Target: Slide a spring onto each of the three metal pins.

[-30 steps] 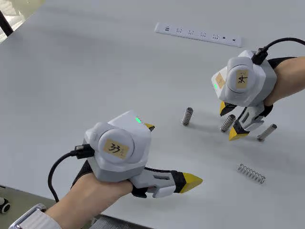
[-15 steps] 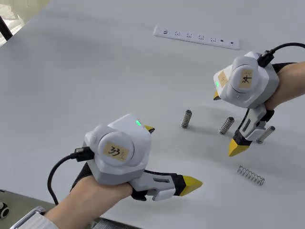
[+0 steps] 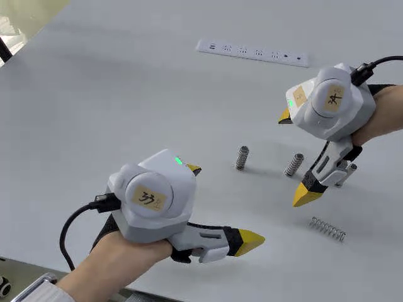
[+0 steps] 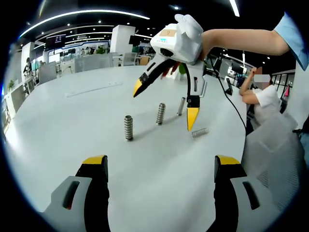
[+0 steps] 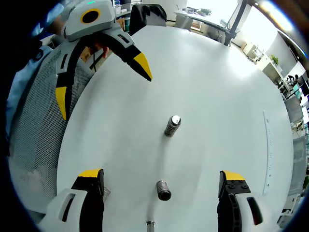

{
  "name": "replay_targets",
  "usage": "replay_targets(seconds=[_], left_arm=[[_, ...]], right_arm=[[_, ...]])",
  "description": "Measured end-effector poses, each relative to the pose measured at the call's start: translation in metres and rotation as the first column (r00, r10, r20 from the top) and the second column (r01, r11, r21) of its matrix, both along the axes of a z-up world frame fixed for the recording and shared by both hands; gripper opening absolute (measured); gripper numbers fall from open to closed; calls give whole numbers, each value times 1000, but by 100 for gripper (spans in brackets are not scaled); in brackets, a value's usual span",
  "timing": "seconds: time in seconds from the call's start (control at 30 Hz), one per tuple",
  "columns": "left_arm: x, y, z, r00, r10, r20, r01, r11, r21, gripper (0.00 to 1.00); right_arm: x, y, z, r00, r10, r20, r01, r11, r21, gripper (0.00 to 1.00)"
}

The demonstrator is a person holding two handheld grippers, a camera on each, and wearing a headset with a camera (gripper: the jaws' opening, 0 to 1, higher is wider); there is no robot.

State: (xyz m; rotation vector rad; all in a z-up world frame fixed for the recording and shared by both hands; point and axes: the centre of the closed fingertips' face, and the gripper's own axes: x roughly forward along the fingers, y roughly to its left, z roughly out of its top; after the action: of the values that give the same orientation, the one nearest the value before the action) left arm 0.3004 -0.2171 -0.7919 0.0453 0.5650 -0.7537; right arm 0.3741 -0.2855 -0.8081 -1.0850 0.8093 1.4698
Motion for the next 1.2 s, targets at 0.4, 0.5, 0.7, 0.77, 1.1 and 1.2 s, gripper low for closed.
replay_targets(seconds=[0.4,0.5,0.7,0.77,1.1,1.2], left_arm=[[-1,-3,5,1000,-20,10,20,1000,8,90],[-2,-5,5,999,-32,13,32,999,14,90],[-4,-12,7,998,-61,17,61,998,21,90],[-5,-14,7,997,-71,17,70,997,23,90],[-8,-22,10,993,-115,20,114,993,37,90],[-8,-23,10,991,-129,19,128,991,46,90]], right_arm=[[-15,-21,19,993,-115,-10,116,987,109,97],[-11,-31,23,990,-144,-7,143,981,133,97],[-19,-49,34,978,-208,0,204,963,177,96],[-19,-56,33,975,-222,-1,219,958,185,95],[-45,-85,46,940,-341,1,331,913,237,95],[-53,-96,49,925,-379,-3,368,896,249,94]])
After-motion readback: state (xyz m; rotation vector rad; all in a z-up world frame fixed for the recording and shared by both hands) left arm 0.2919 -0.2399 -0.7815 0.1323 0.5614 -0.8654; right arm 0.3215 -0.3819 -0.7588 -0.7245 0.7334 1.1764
